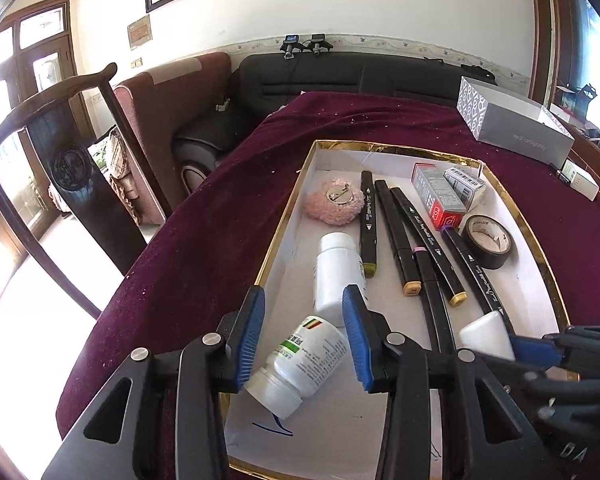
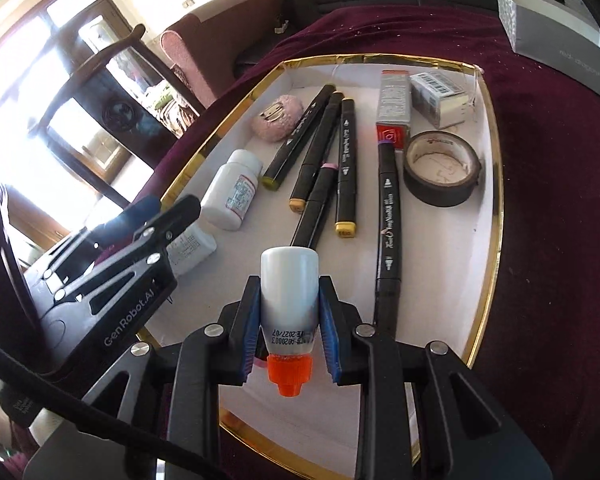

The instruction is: Organize objects

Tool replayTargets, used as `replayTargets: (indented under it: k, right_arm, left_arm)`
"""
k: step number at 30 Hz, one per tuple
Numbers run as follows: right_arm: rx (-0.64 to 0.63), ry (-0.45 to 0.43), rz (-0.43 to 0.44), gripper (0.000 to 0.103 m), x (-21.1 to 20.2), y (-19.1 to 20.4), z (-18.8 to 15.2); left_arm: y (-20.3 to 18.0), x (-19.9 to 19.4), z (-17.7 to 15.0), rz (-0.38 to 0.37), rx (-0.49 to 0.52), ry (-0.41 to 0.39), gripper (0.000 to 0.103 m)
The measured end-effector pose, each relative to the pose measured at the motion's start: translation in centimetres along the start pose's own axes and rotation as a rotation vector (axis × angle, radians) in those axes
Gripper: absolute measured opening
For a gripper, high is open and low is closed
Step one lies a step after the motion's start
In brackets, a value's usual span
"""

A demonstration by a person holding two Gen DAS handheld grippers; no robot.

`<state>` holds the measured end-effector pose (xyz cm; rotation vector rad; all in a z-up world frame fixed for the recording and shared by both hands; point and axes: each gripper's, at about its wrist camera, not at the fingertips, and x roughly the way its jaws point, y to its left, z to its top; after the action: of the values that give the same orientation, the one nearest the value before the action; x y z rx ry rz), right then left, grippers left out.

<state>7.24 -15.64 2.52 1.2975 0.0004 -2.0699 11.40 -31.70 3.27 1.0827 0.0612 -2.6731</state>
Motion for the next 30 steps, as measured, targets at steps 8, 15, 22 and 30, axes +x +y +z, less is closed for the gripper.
replayTargets:
  k: [8, 15, 22, 30]
  right_arm:
    - [-0.017, 0.012, -0.033, 0.025, 0.7, 0.5, -0.3]
    - [-0.004, -0.006, -0.052, 0.040, 0.6, 0.3, -0.2]
    - [0.030, -0.136, -0.094, 0.055, -2.6, -0.5, 0.0]
    - [0.090, -0.257, -0.113, 0.066, -5.1, -1.7, -0.8]
  left_arm:
    - [0.0, 0.1, 0.3, -0.008, 0.002, -0.006, 0.035]
    - [0.8, 0.0, 0.7, -0.002, -0.032, -0.014, 0.036]
    - [0.8, -1.0, 0.7, 0.002, -0.052, -0.030, 0.045]
    - [0.6, -5.0, 1.1, 0.053, -0.075, -0.157, 0.064]
